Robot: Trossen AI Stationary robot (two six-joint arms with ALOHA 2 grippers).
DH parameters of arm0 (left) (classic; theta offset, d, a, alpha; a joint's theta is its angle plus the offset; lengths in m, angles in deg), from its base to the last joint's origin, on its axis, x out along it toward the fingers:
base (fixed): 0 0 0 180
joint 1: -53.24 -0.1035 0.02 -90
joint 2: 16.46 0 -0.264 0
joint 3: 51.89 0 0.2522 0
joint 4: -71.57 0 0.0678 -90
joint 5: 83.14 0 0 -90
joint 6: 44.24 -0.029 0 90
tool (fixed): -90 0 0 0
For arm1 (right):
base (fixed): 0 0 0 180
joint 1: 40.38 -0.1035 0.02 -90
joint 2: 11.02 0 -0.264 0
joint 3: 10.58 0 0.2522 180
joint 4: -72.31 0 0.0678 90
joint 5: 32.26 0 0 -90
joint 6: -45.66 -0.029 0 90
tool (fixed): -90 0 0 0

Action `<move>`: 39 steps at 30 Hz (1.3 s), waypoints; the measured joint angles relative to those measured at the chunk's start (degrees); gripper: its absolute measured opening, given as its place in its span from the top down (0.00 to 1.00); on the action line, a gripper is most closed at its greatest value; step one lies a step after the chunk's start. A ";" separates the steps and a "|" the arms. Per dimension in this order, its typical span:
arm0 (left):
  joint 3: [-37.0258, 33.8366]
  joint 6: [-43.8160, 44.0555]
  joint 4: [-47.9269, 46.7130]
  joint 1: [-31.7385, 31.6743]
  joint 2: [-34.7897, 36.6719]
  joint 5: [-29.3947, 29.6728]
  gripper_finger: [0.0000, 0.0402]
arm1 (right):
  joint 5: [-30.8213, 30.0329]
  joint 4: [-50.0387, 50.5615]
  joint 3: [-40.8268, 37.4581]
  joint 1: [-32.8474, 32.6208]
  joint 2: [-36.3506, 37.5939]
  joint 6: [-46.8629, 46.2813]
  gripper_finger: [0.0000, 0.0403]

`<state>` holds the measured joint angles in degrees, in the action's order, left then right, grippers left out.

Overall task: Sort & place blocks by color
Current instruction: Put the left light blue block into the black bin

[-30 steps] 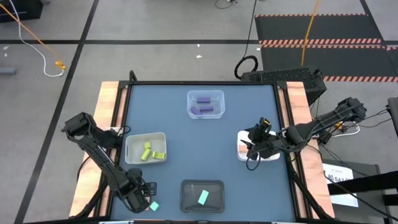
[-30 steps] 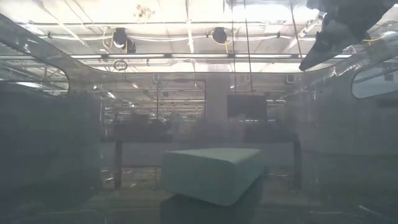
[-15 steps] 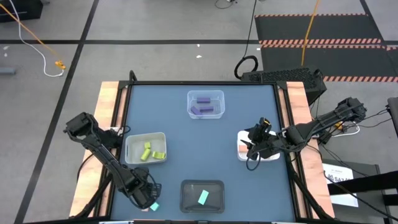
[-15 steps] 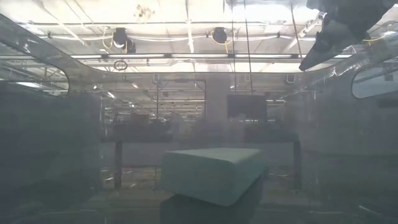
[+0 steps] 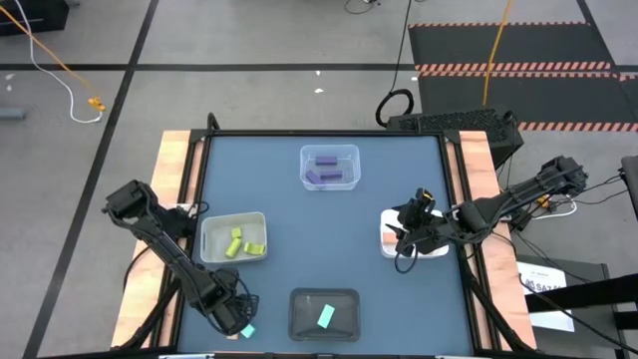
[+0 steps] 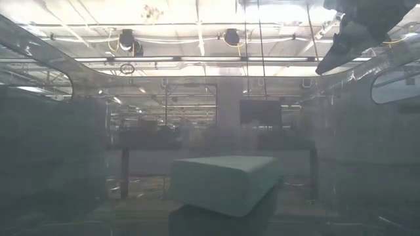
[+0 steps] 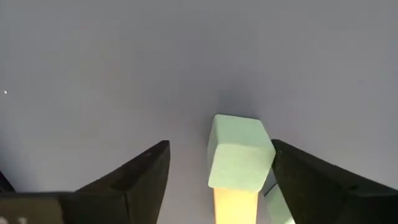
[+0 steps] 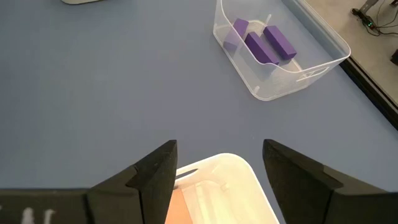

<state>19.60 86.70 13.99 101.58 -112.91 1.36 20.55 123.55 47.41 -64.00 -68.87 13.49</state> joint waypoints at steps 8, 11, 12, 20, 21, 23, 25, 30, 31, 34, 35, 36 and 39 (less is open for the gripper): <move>0.06 -5.09 5.56 -0.44 -4.31 -0.73 0.62 | -0.02 0.00 0.00 0.00 0.00 -0.07 0.43; 0.00 -8.33 6.91 -1.97 -4.54 -3.02 0.67 | 0.00 0.00 0.00 0.00 0.01 0.00 0.43; 0.00 -9.60 7.09 -2.77 -4.46 -3.89 0.67 | 0.00 0.00 0.00 0.00 0.01 -0.08 0.43; -0.09 -16.51 2.24 -7.87 0.64 -0.66 0.67 | 0.00 0.01 0.00 0.00 0.02 -0.01 0.43; -0.07 -17.24 2.37 -8.57 1.48 0.53 0.67 | 0.00 -0.01 0.00 0.00 0.02 0.00 0.43; -0.04 -18.85 2.45 -9.71 2.80 3.46 0.67 | 0.00 -0.13 0.00 0.01 0.00 -0.07 0.43; -0.07 -20.26 2.65 -11.07 4.45 6.46 0.67 | 0.00 -0.37 0.00 0.00 0.02 -0.02 0.43; -0.07 -25.40 5.45 -14.83 7.84 14.45 0.65 | 0.00 -1.44 0.00 0.02 0.02 -0.03 0.43; -0.07 -26.44 6.03 -15.65 8.50 16.32 0.65 | 0.00 -1.82 0.00 0.02 0.00 0.02 0.43; -0.07 -30.65 8.80 -18.19 10.15 22.31 0.65 | 0.00 -3.51 0.00 0.00 0.02 -0.07 0.43; -0.04 -32.63 10.72 -19.08 10.52 24.28 0.65 | 0.00 -3.86 0.00 0.01 0.02 -0.01 0.43; -0.04 -35.09 12.50 -20.03 10.82 26.02 0.65 | 0.00 -4.25 0.00 0.00 0.02 0.00 0.43; -0.04 -44.02 19.94 -23.06 11.07 29.40 0.65 | 0.00 -5.78 0.00 0.01 0.02 -0.05 0.43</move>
<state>19.56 42.69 33.93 78.52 -101.85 30.76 20.55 117.76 47.41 -63.99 -68.84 13.44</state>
